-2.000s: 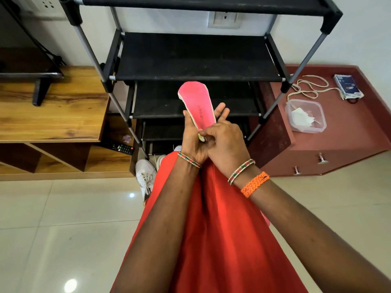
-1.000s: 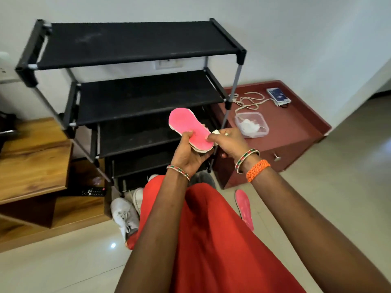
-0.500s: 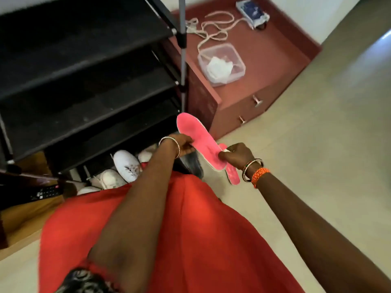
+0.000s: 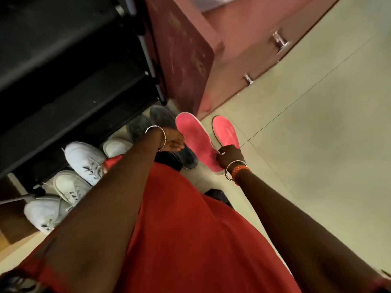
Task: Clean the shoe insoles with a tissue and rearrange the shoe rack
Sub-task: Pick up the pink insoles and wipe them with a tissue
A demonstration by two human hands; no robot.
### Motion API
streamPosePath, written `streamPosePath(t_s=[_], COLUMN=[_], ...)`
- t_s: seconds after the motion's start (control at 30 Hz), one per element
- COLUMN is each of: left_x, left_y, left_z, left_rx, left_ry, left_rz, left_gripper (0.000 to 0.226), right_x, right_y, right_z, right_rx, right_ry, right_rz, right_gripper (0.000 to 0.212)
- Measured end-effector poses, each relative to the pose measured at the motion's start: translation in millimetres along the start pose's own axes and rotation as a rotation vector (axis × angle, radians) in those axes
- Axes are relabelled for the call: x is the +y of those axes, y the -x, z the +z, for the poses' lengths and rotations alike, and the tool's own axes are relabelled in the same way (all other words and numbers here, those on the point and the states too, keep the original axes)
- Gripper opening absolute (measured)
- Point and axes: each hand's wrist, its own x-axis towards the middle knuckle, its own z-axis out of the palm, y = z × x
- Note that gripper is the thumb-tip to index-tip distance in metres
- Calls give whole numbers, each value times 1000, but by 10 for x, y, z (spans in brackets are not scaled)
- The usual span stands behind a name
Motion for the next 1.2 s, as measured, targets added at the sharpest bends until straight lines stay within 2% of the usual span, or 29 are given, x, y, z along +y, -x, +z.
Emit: streamPosePath(t_s=[0.13, 0.27, 0.4, 0.47, 0.53, 0.73, 0.83, 0.9, 1.03, 1.13, 1.2], left_x=[-164, -518, -589, -518, -454, -471, -596, -675, -766, -806, -852], left_y=[-487, -786, -919, -959, -979, -1137, -1280, -1320, -1350, -1407, -1430], left_z=[119, 191, 183, 155, 160, 282, 283, 303, 412, 487, 500], left_rx=[28, -48, -61, -46, -43, -61, -76, -46, 111, 118, 123], left_ry=[5, -86, -165, -191, -217, -314, -338, -484, -925, -1287, -1375], left_rz=[107, 82, 135, 173, 199, 200, 254, 402, 695, 725, 667], left_gripper=[24, 16, 40, 44, 44, 47, 53, 56, 54, 56, 55], right_x=[220, 419, 467, 478, 474, 434, 482, 538, 589, 567, 554], right_y=[-422, -592, -682, -678, -679, -949, -1090, -1160, -1228, -1275, -1312], right_z=[387, 670, 773, 749, 652, 251, 143, 135, 208, 269, 308], right_rx=[33, 55, 79, 121, 200, 453, 465, 458, 392, 362, 365], right_ry=[43, 61, 102, 124, 151, -151, -189, -219, -186, -139, -113], right_rz=[80, 122, 104, 83, 49, 156, 212, 220, 212, 195, 200], right_gripper=[25, 24, 31, 43, 46, 25, 24, 27, 38, 38, 39])
